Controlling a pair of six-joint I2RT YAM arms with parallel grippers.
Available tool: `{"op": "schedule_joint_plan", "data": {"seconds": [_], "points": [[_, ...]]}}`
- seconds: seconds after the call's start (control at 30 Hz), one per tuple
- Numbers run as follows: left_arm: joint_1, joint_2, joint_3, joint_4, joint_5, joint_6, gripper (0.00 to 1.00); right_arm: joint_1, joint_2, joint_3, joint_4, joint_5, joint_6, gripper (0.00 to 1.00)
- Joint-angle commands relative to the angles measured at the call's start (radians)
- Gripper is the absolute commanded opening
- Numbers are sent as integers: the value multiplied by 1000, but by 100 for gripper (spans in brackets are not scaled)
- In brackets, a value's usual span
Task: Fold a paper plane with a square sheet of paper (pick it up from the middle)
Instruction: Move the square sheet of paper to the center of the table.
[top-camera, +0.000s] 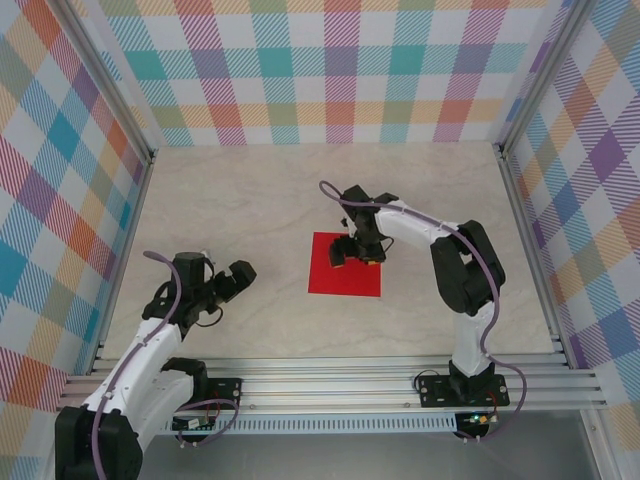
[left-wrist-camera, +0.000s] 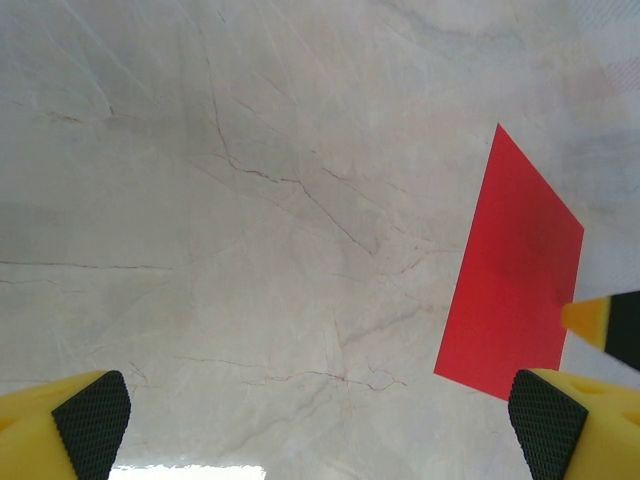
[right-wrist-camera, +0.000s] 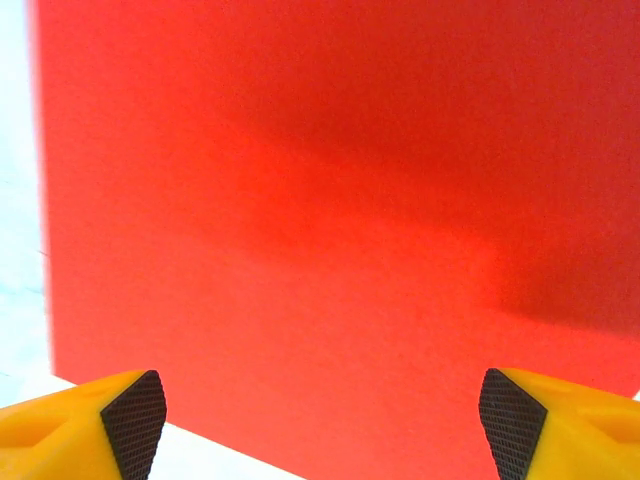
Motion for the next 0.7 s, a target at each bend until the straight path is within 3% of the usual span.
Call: {"op": "schedule_joint_plan", "data": {"seconds": [0.0, 0.3, 0.67], "points": [[-8, -3, -5, 31, -10, 3, 100, 9, 54, 90, -17, 7, 53, 85], [-6, -56, 7, -11, -68, 48, 100, 58, 189, 211, -49, -53, 58, 85], [-6, -58, -12, 35, -58, 51, 100, 104, 124, 9, -23, -115, -25, 79]]}}
